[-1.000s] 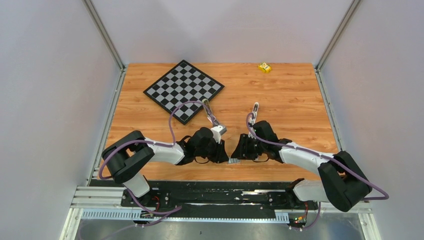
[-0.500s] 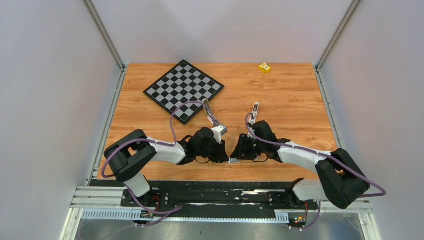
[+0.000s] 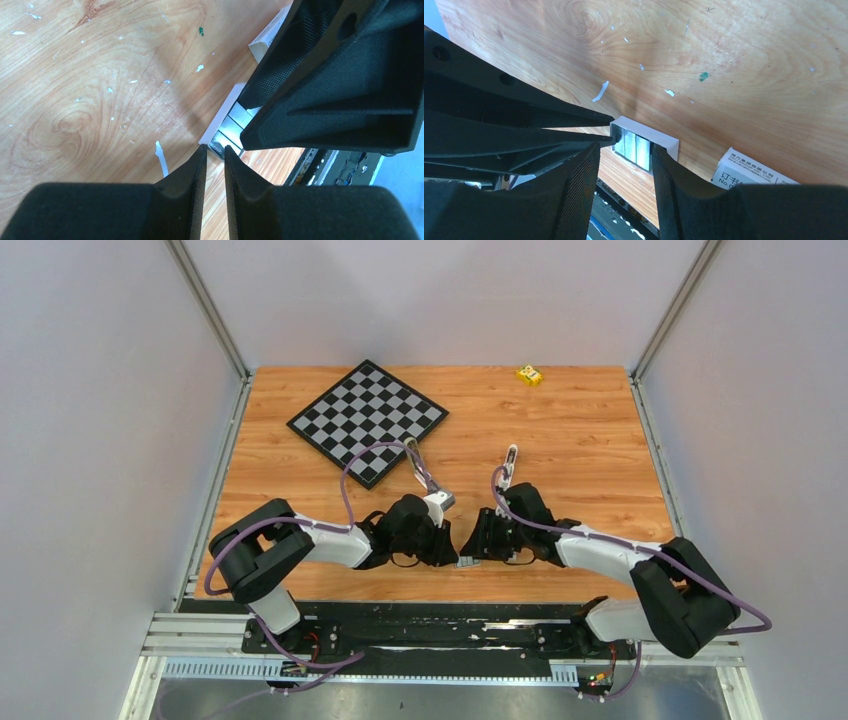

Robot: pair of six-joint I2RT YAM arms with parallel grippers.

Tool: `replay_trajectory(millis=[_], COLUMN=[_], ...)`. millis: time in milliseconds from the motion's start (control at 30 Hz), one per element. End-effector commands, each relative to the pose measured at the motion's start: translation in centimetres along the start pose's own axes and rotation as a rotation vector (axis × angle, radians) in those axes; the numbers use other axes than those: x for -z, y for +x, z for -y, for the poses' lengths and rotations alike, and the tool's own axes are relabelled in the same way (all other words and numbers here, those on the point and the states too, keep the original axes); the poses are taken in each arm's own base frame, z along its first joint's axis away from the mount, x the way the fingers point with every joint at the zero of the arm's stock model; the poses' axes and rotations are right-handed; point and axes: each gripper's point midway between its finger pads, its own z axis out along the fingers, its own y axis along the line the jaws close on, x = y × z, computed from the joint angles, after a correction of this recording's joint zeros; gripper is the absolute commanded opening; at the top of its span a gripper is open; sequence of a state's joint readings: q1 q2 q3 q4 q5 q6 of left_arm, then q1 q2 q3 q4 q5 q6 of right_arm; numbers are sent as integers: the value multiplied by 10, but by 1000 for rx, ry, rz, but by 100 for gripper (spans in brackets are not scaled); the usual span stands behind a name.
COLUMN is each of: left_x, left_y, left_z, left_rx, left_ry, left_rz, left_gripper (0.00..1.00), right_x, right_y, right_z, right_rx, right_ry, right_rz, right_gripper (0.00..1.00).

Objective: Load the staples into the stapler

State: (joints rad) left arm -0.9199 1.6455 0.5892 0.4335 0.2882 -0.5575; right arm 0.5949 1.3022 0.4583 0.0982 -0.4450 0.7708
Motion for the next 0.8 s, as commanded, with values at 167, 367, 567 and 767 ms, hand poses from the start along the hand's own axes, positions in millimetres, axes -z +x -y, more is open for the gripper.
replay_trajectory(millis=[167, 367, 567, 767], left_x=[-6, -5, -5, -4], left_y=[-4, -5, -5, -7], left_z=[7, 7, 8, 13], left_rx=[-20, -23, -21, -15], left_ry=[22, 18, 21, 37], left_rz=[10, 11, 13, 20], left_gripper=[21, 21, 21, 21], right_x=[9, 13, 15, 20], right_y=[2, 0, -1, 1], right_z=[-15, -19, -17, -3], right_rx=[7, 20, 50, 60], right_ry=[-53, -66, -52, 58], right_rz=[15, 30, 33, 38], right_gripper=[47, 46, 40, 38])
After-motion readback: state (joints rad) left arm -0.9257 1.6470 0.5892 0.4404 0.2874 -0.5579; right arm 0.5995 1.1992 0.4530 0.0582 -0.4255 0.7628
